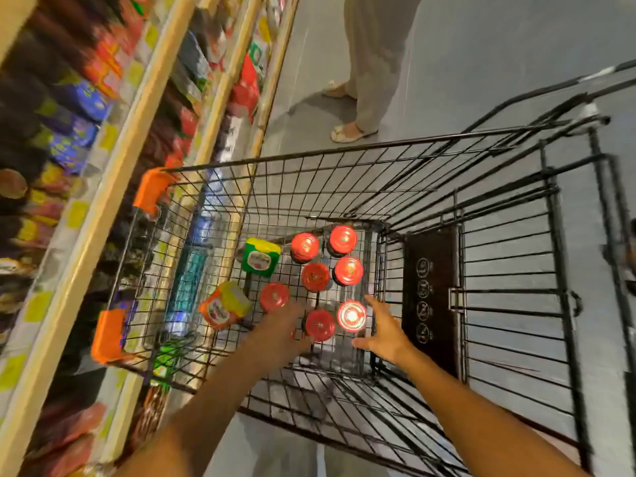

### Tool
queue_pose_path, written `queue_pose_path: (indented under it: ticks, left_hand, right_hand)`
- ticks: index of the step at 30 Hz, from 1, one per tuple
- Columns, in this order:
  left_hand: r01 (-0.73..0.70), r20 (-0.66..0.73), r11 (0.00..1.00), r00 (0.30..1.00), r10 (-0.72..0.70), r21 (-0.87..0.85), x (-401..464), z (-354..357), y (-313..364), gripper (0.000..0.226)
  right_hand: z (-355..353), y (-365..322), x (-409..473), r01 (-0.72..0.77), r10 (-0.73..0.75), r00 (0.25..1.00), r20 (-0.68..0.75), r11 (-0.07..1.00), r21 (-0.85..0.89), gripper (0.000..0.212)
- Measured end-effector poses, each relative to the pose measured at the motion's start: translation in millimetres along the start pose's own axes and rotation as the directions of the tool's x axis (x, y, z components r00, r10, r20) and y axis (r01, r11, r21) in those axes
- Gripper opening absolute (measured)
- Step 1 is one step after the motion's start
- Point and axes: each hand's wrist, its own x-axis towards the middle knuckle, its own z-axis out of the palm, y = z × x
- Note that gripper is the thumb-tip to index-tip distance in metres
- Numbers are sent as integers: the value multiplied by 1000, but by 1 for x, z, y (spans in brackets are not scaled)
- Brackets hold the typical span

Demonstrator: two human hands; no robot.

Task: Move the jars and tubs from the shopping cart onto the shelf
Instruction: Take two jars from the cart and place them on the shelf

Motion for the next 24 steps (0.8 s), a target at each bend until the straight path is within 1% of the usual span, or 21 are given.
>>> queue_pose_path:
  ticks: [4,5,9,11,12,14,16,20,22,24]
  left_hand:
    - [7,-2,1000,1000,-7,31,13,14,-23,59]
    - [11,9,999,1000,-11,36,15,19,-29,61]
    - [-18,11,997,1000,17,76,27,32,-39,68]
    - [-31,2,992,1000,31,120,35,41,-41,74]
    - [-27,8,987,1000,26,156,39,45,-42,77]
    - [8,41,974,999,-18,227,45,52,-40,84]
    - [31,83,954,995,-58,297,52,57,-36,90]
    - [44,128,860,984,-126,509,63,71,-29,99]
    - [59,132,824,978,-160,563,69,78,-28,102]
    - [77,139,809,971,-193,583,75,82,-30,105]
  right_hand:
    - [18,13,25,0,1,1000,-8,1000,31,105]
    - [25,19,33,10,-9,1000,-17,999,48,101]
    - [37,21,42,48,-36,991,-129,995,91,79]
    - [38,21,41,42,-27,993,-113,991,130,67]
    - [38,19,39,37,-22,994,-106,990,136,64]
    - [37,20,36,33,-18,992,-121,992,119,65]
    - [34,20,32,11,14,990,-143,984,175,68]
    - [28,18,20,5,62,973,-222,957,290,65]
    - [26,20,16,22,56,961,-272,961,277,67]
    - [25,21,14,29,50,958,-283,963,268,69]
